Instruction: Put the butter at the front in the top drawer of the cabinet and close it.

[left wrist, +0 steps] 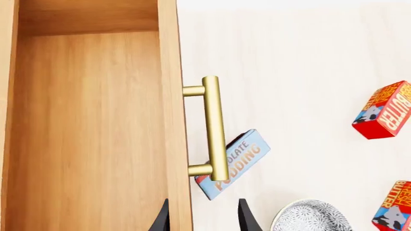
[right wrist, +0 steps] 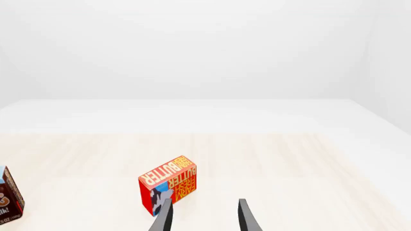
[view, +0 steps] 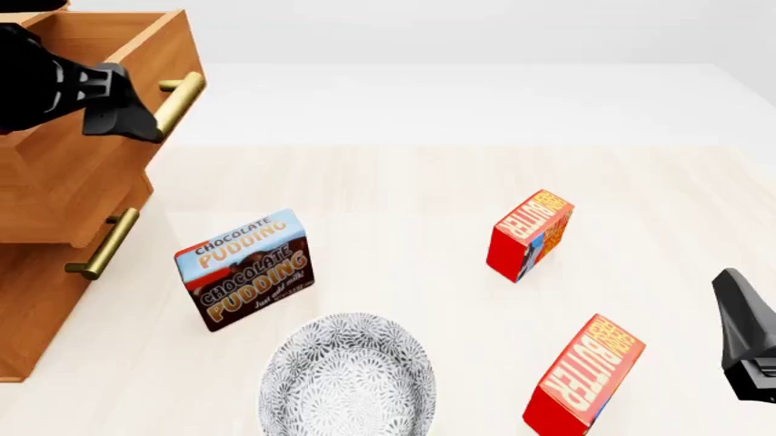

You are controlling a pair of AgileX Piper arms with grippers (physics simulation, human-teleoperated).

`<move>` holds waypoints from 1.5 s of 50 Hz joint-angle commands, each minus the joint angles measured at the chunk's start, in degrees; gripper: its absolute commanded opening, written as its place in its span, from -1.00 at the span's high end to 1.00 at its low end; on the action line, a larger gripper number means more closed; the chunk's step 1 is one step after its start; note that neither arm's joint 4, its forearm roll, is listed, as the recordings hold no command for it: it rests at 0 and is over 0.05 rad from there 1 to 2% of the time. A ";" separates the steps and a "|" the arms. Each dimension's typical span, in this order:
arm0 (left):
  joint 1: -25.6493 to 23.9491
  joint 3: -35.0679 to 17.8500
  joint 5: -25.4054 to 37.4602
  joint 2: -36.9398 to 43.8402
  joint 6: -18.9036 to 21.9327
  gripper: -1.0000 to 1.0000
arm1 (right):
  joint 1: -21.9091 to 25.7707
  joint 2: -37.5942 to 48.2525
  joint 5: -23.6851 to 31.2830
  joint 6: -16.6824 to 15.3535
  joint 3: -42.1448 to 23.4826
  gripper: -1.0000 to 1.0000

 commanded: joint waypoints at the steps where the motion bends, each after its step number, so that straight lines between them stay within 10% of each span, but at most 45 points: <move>1: -2.80 0.03 -0.73 1.04 -0.62 -1.00 | 0.00 -0.05 -0.01 -0.01 0.05 -1.00; 75: -13.43 -8.19 1.16 4.85 1.75 -1.00 | 0.00 -0.06 -0.01 -0.01 0.05 -1.00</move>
